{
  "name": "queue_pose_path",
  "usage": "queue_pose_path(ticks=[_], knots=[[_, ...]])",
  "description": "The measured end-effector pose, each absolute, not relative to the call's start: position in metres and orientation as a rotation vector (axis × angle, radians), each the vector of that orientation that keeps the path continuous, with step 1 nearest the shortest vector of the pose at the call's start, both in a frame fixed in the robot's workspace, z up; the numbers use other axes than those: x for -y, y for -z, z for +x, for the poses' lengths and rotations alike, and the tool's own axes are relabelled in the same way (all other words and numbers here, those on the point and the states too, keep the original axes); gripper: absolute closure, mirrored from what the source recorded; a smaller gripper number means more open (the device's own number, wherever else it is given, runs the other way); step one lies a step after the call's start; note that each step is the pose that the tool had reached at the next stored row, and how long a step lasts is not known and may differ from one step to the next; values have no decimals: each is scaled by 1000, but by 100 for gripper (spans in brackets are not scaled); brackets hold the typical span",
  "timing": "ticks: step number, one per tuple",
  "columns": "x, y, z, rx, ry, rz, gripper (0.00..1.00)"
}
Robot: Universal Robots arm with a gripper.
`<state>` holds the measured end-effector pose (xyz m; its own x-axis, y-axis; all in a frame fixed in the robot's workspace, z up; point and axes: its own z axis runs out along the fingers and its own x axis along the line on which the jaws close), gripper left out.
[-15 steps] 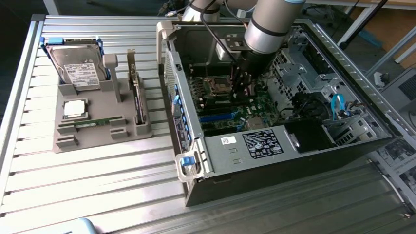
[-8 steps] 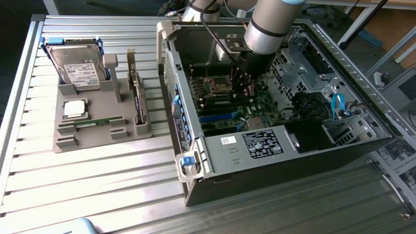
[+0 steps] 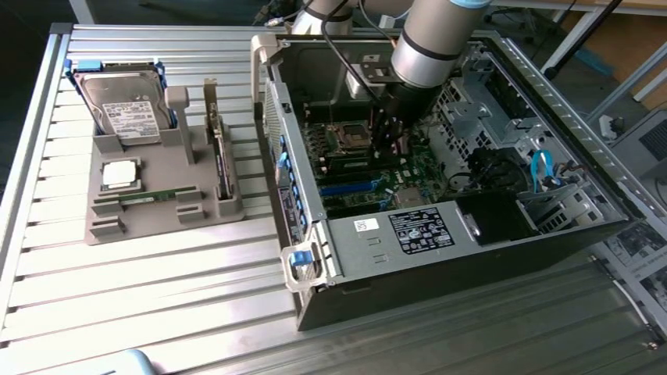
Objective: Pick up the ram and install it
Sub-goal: 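Insert the ram into the slot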
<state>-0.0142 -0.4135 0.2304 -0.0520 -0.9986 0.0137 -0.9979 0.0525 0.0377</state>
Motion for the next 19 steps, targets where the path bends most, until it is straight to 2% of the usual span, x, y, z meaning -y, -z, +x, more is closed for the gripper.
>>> queue_pose_path(ticks=[2, 3, 4, 19], knots=[[413, -230, -14, 2252, 28, 2138, 75], [414, -231, -14, 2252, 28, 2137, 75], [414, -231, -14, 2252, 28, 2137, 68], [414, -240, -14, 2252, 27, 2137, 68]])
